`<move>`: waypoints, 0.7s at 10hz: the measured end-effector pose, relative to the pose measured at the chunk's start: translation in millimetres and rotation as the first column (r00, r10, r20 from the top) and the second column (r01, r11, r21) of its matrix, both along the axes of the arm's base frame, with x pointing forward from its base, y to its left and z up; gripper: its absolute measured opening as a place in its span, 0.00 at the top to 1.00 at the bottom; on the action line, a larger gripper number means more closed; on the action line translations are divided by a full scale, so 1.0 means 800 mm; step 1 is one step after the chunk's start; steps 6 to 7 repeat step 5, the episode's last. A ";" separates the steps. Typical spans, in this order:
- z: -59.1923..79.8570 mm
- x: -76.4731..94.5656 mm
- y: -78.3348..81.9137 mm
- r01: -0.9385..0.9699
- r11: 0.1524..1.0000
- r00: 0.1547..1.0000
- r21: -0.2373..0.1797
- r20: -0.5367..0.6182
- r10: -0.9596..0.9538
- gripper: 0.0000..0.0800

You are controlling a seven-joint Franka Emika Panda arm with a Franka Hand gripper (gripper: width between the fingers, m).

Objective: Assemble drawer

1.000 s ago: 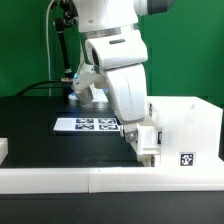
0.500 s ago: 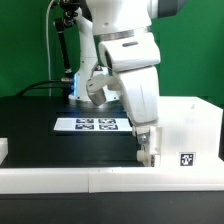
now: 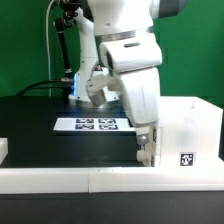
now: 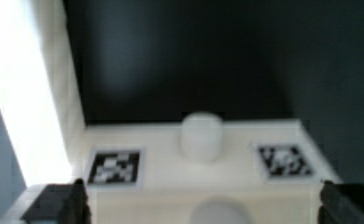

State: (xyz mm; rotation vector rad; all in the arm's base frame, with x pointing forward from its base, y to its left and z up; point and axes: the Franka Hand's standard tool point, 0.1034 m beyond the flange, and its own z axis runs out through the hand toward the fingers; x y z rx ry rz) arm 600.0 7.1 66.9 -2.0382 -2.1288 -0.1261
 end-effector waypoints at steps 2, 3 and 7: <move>0.006 0.002 -0.033 -0.018 1.000 1.000 -0.003 -0.017 0.018 0.19; 0.010 0.004 -0.047 -0.015 1.000 1.000 -0.005 -0.017 0.014 0.19; 0.016 0.005 -0.059 0.000 1.000 1.000 -0.009 -0.009 0.000 0.19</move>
Offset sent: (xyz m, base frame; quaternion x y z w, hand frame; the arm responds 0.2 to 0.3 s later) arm -0.0034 -0.0410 0.0202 -0.0200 -0.0227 -0.0203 0.9993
